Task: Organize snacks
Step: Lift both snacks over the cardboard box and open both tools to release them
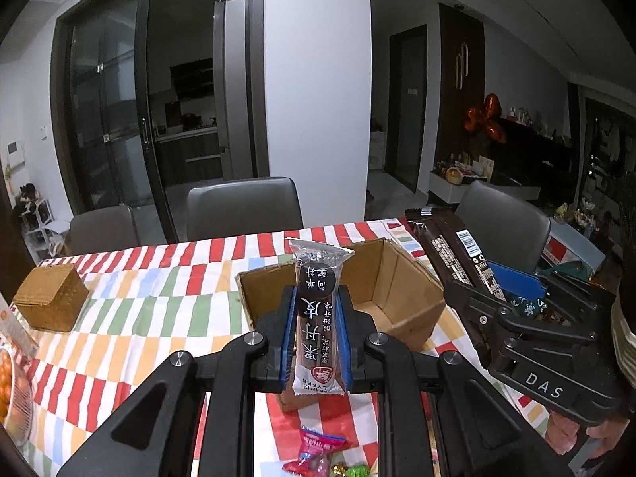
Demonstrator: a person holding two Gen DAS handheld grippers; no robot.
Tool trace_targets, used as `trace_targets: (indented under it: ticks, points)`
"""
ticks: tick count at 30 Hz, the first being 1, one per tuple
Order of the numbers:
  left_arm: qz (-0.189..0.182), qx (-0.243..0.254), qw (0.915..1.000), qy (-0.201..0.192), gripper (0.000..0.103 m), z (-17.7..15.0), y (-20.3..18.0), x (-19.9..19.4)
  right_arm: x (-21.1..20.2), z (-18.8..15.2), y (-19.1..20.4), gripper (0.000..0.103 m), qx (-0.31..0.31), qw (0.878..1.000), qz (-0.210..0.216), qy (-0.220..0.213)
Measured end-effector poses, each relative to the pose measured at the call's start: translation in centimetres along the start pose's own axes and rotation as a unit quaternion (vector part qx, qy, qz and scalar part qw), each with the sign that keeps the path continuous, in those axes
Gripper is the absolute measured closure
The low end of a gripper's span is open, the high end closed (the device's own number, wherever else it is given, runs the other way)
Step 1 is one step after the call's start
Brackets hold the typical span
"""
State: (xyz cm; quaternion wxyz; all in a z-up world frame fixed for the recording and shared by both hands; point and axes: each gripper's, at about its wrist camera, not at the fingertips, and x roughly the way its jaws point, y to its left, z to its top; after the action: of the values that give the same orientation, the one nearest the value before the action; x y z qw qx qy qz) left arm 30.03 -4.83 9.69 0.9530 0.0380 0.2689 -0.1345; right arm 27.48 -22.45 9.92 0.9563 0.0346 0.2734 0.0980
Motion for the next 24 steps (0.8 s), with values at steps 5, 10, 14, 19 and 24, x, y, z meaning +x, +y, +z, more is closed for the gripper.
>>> trace_targets:
  ticks: [5,10,14,19,24]
  points:
    - [-0.009,-0.005,0.9998,0.015,0.083,1.2,0.3,2.4,2.2,1.3,-0.5,0.052,-0.006,1.000,0.003,0.010]
    - [-0.009,-0.005,0.9995,0.030,0.083,2.1,0.7,5.1,4.5,2.2,-0.7,0.052,-0.012,1.000,0.001,0.024]
    - [-0.007,-0.003,0.9990,0.044,0.083,2.6,1.0,7.1,6.2,2.7,-0.8,0.052,-0.020,0.999,-0.001,0.034]
    - [0.004,-0.001,0.9983,0.059,0.078,3.1,1.2,9.2,8.7,3.4,-1.1,0.051,-0.021,0.999,-0.002,0.049]
    - [0.028,-0.001,0.9981,0.055,0.057,2.5,1.5,8.7,9.2,2.9,-1.5,0.037,-0.011,0.999,-0.019,0.049]
